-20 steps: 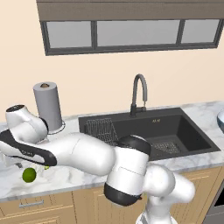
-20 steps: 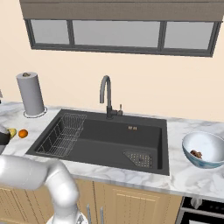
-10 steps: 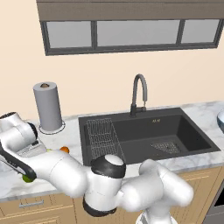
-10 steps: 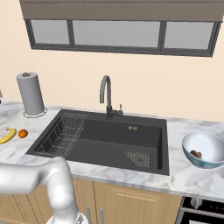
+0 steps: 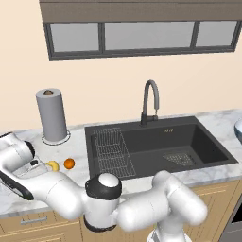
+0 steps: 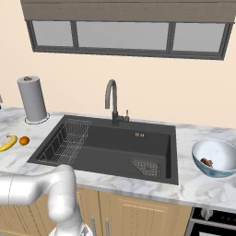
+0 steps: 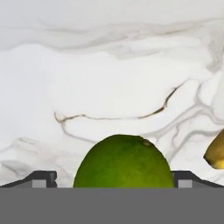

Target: There is a mixed pile of frozen fruits and vegetables on the counter. Locate all the frozen vegetables and place the items in a bowl on the counter. Take all the frozen fruits and defrost them in a running sink.

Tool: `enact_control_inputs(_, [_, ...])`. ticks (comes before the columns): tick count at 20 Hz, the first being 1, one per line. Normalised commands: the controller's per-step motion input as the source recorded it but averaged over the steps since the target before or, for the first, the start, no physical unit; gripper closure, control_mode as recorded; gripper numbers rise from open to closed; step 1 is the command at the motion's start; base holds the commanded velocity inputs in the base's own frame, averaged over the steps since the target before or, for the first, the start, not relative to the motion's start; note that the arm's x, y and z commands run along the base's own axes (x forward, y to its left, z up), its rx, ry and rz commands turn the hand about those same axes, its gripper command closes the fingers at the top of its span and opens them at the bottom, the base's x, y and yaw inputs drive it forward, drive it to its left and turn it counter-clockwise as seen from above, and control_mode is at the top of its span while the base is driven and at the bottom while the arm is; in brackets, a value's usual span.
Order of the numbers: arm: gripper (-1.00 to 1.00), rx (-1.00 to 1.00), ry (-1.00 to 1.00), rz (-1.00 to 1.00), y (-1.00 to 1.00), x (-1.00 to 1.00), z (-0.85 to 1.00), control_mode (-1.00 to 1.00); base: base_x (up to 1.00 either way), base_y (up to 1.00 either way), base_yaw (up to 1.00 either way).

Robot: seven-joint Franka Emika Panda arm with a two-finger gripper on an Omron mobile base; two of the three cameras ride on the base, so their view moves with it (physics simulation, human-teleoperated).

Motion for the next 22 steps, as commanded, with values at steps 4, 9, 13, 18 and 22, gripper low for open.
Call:
enact_control_inputs(4, [-1.0, 0.0, 0.0, 0.0, -0.05, 0.0, -0.01, -1.0, 0.0, 0.0, 0.0])
enact_control_inputs(9, [1.0, 0.0, 0.0, 0.0, 0.0, 0.0, 0.0, -1.0, 0.0, 0.0, 0.0])
enact_control_inputs(13, [1.0, 0.0, 0.0, 0.0, 0.0, 0.0, 0.0, -1.0, 0.0, 0.0, 0.0])
enact_control_inputs(18, [1.0, 0.0, 0.01, -0.09, -0.03, 0.0, 0.03, -1.0, 0.0, 0.0, 0.0])
enact_control_inputs(22, [1.0, 0.0, 0.02, -0.15, -0.45, -0.19, 0.41, -1.0, 0.0, 0.0, 0.0])
